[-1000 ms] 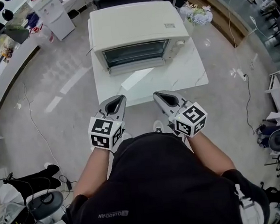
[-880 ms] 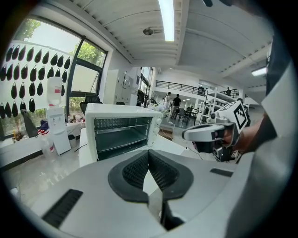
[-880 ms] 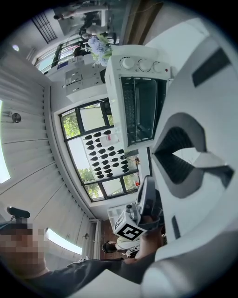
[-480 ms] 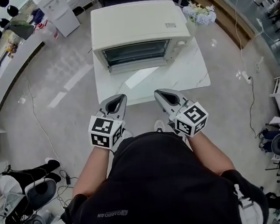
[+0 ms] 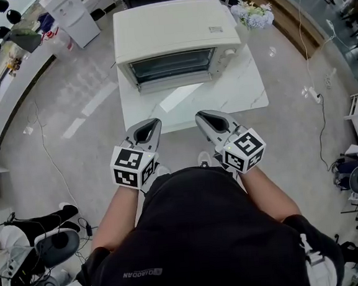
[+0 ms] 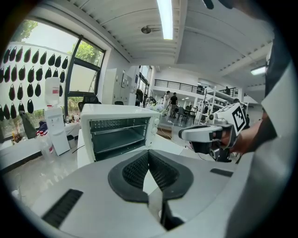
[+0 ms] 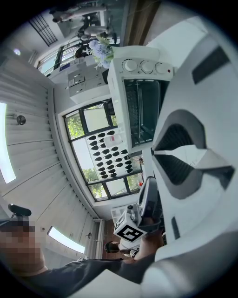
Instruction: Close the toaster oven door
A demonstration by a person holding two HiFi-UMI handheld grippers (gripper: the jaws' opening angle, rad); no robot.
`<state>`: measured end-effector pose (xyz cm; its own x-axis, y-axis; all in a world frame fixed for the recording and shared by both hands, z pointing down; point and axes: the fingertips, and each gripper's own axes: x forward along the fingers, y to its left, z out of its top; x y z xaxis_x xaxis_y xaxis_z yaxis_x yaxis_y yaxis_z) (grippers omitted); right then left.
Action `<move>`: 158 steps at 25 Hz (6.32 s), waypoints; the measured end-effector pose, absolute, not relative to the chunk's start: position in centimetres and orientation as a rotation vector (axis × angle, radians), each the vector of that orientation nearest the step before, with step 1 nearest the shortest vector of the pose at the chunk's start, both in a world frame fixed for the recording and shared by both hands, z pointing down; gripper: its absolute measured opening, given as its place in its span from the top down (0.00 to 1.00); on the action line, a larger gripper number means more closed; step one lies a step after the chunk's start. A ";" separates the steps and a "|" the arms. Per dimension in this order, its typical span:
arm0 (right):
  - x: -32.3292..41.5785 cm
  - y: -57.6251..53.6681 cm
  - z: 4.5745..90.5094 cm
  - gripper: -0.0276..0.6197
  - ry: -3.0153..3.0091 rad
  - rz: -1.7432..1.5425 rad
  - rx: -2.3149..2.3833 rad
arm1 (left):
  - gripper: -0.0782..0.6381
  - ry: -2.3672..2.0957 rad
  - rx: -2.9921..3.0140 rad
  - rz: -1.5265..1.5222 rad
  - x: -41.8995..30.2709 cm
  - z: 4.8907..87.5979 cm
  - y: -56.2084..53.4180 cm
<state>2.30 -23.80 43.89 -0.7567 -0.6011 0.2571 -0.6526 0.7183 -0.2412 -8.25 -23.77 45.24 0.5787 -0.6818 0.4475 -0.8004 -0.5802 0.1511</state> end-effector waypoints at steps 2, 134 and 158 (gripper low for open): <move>2.1 -23.8 43.9 0.92 -2.763 0.471 1.017 | 0.89 -1.205 2.475 0.489 -8.5 45.4 -23.8; 12.5 -35.4 51.0 0.75 -2.688 1.644 1.413 | 0.89 -1.243 2.376 0.453 -9.3 46.7 -23.2; 12.2 -39.7 48.4 0.74 -2.724 1.623 1.439 | 0.89 -1.271 2.355 0.430 -10.1 46.9 -23.7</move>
<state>12.21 -39.71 48.41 -0.6107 -0.7838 0.1128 -0.4722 0.2461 -0.8464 -10.10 -23.68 46.85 0.5324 -0.7114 0.4588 -0.8439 -0.4888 0.2213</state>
